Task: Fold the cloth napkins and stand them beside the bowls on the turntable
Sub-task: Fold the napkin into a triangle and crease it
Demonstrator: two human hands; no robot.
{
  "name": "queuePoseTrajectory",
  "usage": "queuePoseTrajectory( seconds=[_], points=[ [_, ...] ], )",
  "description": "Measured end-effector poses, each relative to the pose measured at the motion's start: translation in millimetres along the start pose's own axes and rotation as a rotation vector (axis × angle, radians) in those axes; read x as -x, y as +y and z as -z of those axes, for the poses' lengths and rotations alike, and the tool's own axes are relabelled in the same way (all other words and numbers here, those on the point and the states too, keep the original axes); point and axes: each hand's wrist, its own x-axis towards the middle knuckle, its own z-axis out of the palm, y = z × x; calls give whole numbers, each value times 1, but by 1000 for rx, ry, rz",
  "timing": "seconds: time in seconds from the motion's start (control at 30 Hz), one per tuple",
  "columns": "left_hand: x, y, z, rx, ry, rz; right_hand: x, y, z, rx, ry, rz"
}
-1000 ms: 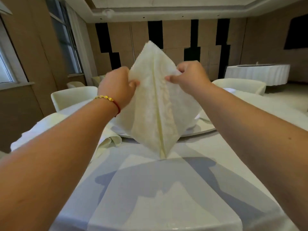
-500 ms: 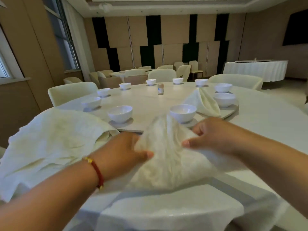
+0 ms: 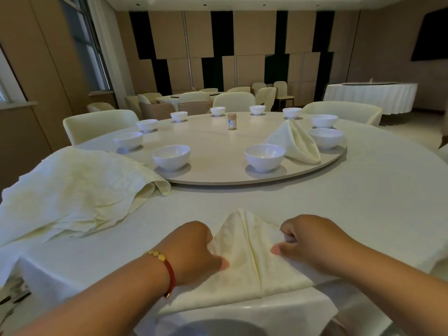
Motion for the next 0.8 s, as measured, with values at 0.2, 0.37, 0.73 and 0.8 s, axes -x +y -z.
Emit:
queuePoseTrajectory(
  seconds=[0.2, 0.37, 0.73, 0.8],
  points=[
    [-22, 1, 10, 70, -16, 97, -28, 2, -2, -13, 18, -62],
    [-31, 2, 11, 78, -43, 119, -37, 5, -5, -18, 14, -98],
    [-28, -14, -12, -230, 248, -280, -35, 5, -6, 30, 43, 90],
    [-32, -18, -16, -349, 149, -375, -41, 8, -6, 91, 13, 187]
  ],
)
